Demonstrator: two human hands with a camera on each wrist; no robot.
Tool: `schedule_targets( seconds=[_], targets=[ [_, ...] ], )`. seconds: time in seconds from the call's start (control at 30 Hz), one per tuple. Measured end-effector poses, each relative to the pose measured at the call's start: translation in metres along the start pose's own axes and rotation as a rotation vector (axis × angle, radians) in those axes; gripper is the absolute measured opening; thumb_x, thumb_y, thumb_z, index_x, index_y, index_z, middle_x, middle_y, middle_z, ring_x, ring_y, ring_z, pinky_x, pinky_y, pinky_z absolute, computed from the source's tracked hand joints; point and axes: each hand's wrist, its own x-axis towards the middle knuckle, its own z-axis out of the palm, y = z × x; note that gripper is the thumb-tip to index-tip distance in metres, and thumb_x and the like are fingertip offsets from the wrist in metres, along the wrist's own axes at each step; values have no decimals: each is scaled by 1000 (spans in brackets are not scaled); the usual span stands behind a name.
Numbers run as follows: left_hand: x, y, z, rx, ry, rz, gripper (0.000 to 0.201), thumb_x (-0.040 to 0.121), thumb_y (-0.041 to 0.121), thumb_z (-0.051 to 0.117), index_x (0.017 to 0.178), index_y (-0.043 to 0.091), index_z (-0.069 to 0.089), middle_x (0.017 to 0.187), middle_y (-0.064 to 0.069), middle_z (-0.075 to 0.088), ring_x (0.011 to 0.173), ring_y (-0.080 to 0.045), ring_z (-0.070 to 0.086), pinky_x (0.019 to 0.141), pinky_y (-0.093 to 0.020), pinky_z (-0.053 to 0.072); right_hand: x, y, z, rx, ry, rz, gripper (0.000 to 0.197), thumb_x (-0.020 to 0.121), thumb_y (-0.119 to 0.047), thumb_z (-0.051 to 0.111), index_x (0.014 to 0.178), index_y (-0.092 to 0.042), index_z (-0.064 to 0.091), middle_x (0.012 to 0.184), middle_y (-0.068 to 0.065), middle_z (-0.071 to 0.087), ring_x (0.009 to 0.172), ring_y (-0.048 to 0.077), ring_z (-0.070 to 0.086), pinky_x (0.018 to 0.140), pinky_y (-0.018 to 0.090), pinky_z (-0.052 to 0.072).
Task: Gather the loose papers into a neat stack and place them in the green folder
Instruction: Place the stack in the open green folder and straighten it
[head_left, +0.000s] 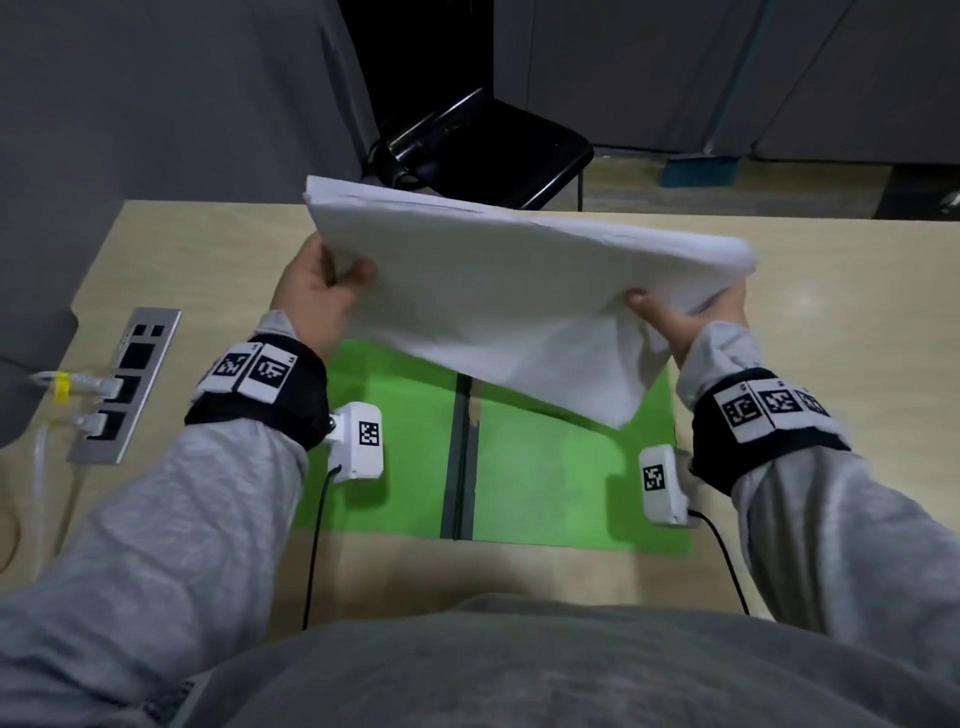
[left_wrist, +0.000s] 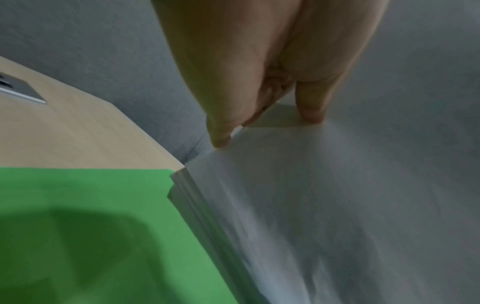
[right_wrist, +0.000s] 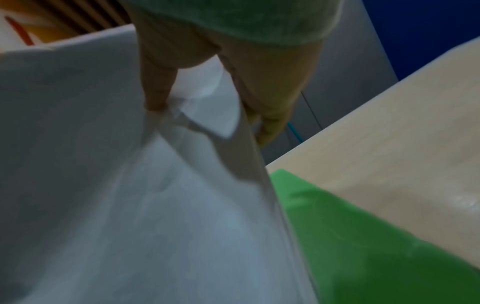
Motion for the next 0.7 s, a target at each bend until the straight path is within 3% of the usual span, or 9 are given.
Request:
schedule_targets(
  seconds=[0.1,0.17,0.23,0.3,0.37,0.43,0.53,0.6,0.7],
  targets=[
    [-1,4,-1,-61,60,31,32,88,-2,52,116,12,53,111,4,63,95,8,59,90,-16,45,-9,-8,9,255,63,-99,52,69,-13,81,113,-16,55,101,5,67,91,18,67,87,31,53],
    [-1,7,0,-92,111,57,33,89,-5,52,118,8,48,112,0,61,91,14,59,86,-10,45,-16,-15,12,358,162,-180,37,71,-12,79,101,-21,59,94,2,69,78,10,67,72,20,53],
    [-5,3,3,-90,129,32,34,87,-4,56,119,7,47,113,-2,62,94,8,61,85,-11,47,-21,-18,15,368,201,-223,34,74,-14,77,100,-24,57,96,3,67,78,7,65,66,11,52],
    [-13,-11,6,-9,109,-78,37,85,1,61,120,3,49,119,-9,63,104,-10,63,89,-18,48,-26,-12,20,258,140,-222,37,76,-14,75,106,-23,56,97,0,65,78,4,65,72,14,53],
    [-21,-27,10,97,71,-188,41,85,5,62,125,1,50,126,-15,62,113,-24,60,93,-27,45,-29,2,26,53,15,-168,41,79,-14,72,116,-18,55,97,-1,63,89,15,65,82,23,51],
    [-26,-35,15,188,70,-229,39,88,10,61,125,2,53,127,-16,62,113,-24,59,90,-25,40,-27,12,28,-93,-30,-119,40,84,-18,65,122,-17,52,101,2,64,97,22,64,84,26,46],
    [-23,-29,21,166,115,-210,36,90,11,57,126,5,54,118,-10,64,103,-15,57,86,-20,38,-26,11,28,-85,30,-104,35,90,-21,57,124,-20,53,110,8,67,99,22,61,82,23,41],
    [-22,-22,24,107,137,-170,37,90,8,56,127,8,52,114,-4,62,102,-14,57,88,-22,40,-27,9,26,-7,60,-148,32,89,-22,58,120,-24,55,109,8,69,98,22,62,84,26,46],
    [-26,-30,24,168,110,-220,38,87,12,62,124,6,54,118,-9,64,103,-19,60,93,-28,44,-26,14,25,9,7,-123,31,87,-22,60,118,-23,56,104,6,68,96,21,62,85,29,47]
  ],
)
